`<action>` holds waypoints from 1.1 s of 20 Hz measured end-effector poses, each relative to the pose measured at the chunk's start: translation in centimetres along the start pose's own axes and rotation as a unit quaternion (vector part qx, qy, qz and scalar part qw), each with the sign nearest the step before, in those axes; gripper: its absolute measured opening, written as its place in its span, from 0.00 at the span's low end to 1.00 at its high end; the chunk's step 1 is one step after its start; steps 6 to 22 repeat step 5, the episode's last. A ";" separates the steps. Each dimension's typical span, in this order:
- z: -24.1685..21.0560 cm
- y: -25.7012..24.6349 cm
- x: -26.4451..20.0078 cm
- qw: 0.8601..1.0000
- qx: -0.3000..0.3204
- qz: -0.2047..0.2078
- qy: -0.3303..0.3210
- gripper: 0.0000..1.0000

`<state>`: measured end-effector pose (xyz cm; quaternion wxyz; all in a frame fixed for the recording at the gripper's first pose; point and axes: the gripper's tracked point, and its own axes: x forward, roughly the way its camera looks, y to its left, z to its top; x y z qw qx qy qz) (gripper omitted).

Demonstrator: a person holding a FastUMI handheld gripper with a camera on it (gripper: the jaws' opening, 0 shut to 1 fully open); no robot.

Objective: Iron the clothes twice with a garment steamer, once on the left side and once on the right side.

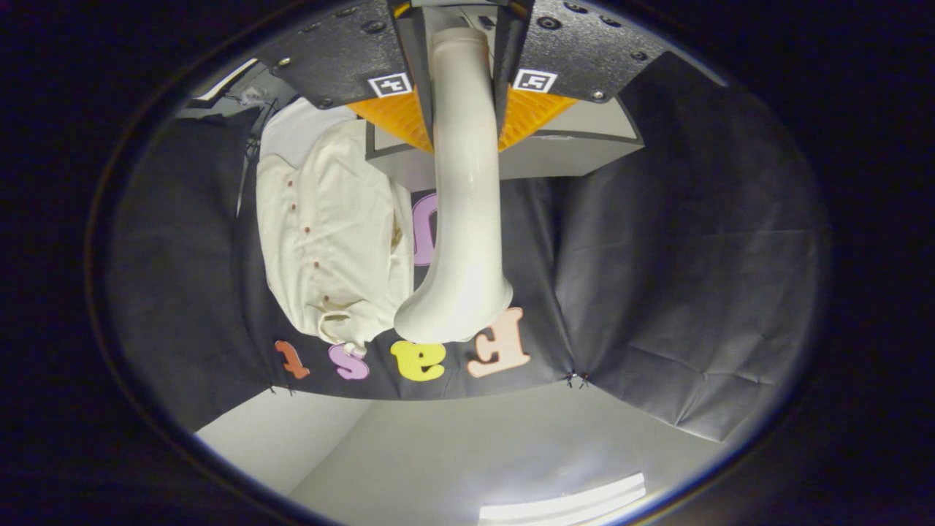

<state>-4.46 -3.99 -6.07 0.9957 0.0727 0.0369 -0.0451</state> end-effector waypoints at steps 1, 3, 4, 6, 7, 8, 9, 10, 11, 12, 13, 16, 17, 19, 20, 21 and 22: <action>0.0 0.0 0.1 1.000 0.002 0.001 0.000 0.36; 0.0 -0.1 0.3 1.000 0.002 -0.001 0.000 0.36; 0.0 -0.1 0.5 1.000 0.001 -0.001 0.001 0.36; 0.0 -0.1 0.5 1.000 0.001 -0.001 0.001 0.36; 0.0 -0.1 0.5 1.000 0.001 -0.001 0.001 0.36; 0.0 -0.1 0.5 1.000 0.001 -0.001 0.001 0.36; 0.0 -0.1 0.5 1.000 0.001 -0.001 0.001 0.36; 0.0 -0.1 0.5 1.000 0.001 -0.001 0.001 0.36; 0.0 -0.1 0.5 1.000 0.001 -0.001 0.001 0.36; 0.0 -0.1 0.5 1.000 0.001 -0.001 0.001 0.36; 0.0 -0.1 0.5 1.000 0.001 -0.001 0.001 0.36; 0.0 -0.1 0.5 1.000 0.001 -0.001 0.001 0.36; 0.0 -0.1 0.5 1.000 0.001 -0.001 0.001 0.36; 0.0 -0.1 0.5 1.000 0.001 -0.001 0.001 0.36; 0.0 -0.1 0.5 1.000 0.001 -0.001 0.001 0.36; 0.0 -0.1 0.5 1.000 0.001 -0.001 0.001 0.36; 0.0 -0.1 0.5 1.000 0.001 -0.001 0.001 0.36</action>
